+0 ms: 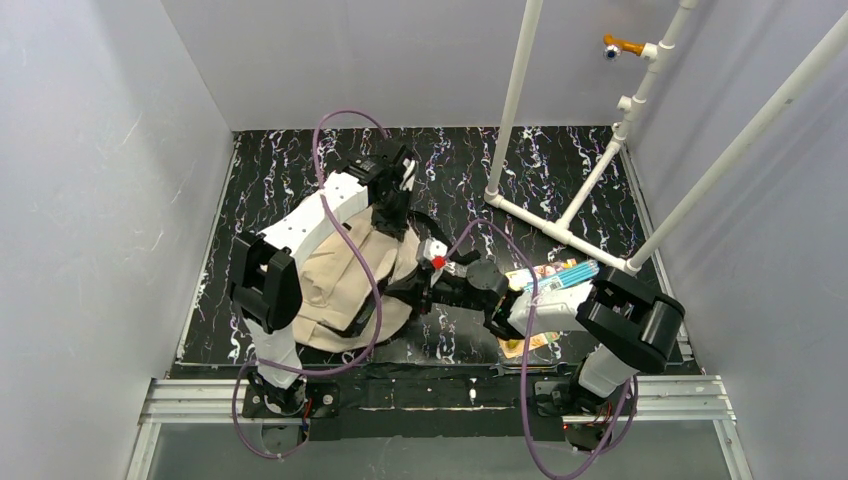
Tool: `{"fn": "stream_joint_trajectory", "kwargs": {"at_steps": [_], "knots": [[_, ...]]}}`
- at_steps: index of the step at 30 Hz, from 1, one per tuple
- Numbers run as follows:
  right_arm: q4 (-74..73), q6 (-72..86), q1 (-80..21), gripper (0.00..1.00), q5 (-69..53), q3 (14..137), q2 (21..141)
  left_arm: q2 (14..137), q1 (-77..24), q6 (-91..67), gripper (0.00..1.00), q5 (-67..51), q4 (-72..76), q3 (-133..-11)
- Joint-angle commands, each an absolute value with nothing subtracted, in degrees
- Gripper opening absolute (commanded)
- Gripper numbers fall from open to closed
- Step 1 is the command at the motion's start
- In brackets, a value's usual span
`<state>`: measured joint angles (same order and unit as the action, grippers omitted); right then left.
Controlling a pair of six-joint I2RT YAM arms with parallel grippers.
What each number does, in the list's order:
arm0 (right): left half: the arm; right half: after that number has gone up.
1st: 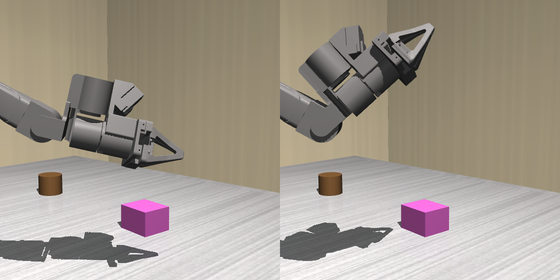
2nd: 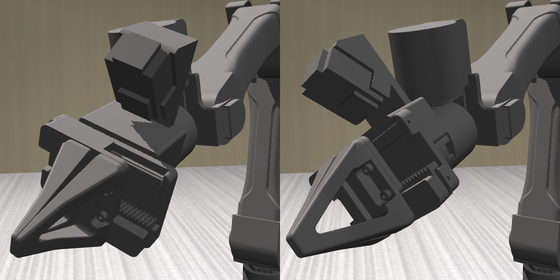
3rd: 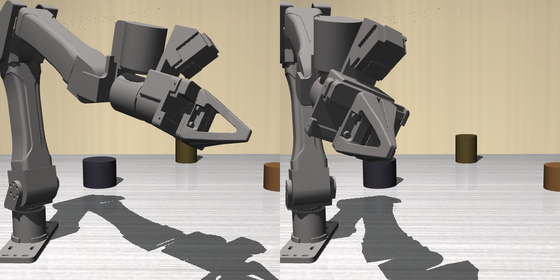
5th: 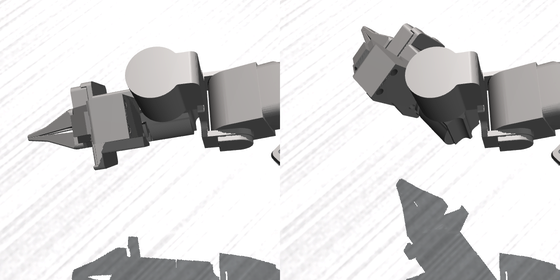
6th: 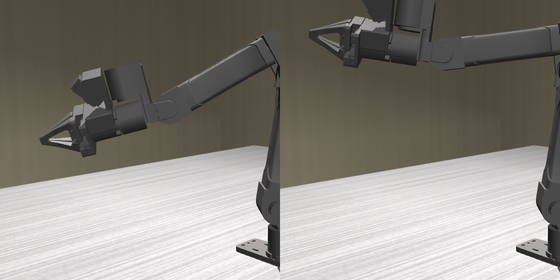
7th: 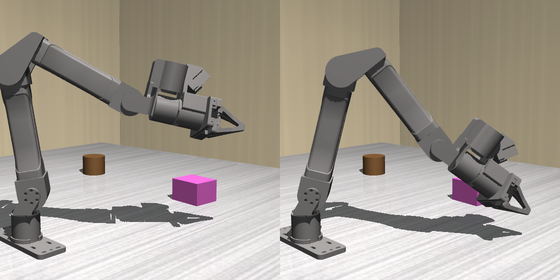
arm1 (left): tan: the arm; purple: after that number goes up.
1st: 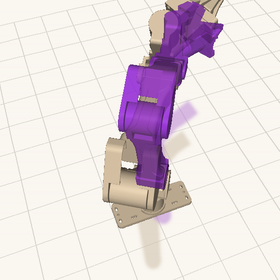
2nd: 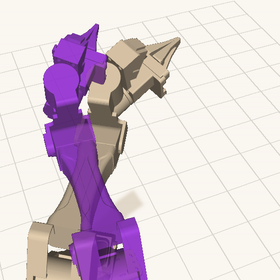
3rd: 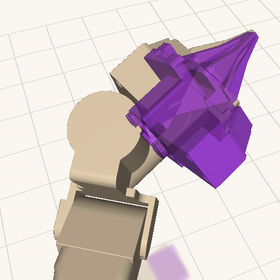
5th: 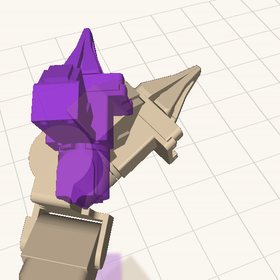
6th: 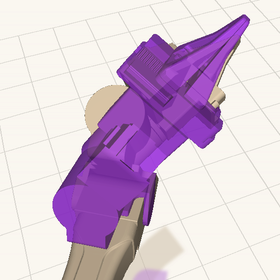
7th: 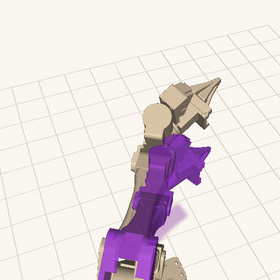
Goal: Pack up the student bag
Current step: Zip the student bag at the center of the board.
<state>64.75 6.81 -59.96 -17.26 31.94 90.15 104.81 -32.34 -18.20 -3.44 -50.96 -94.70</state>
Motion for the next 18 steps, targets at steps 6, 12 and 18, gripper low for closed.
{"fn": "stream_joint_trajectory", "kwargs": {"at_steps": [6, 12, 18], "knots": [[55.8, 4.2, -68.7, 0.01, -30.5, 30.5, 85.5, 104.4, -25.6, -16.0, 0.0, 4.5, -28.5, -100.9], [49.5, 0.5, -68.5, 0.01, -27.9, 31.0, 84.3, 104.2, -25.1, -18.5, 0.0, 7.2, -29.5, -101.5], [50.9, 0.3, -67.6, 0.01, -23.7, 31.4, 83.4, 107.2, -24.9, -17.1, 0.0, 11.2, -36.4, -108.4]]}}
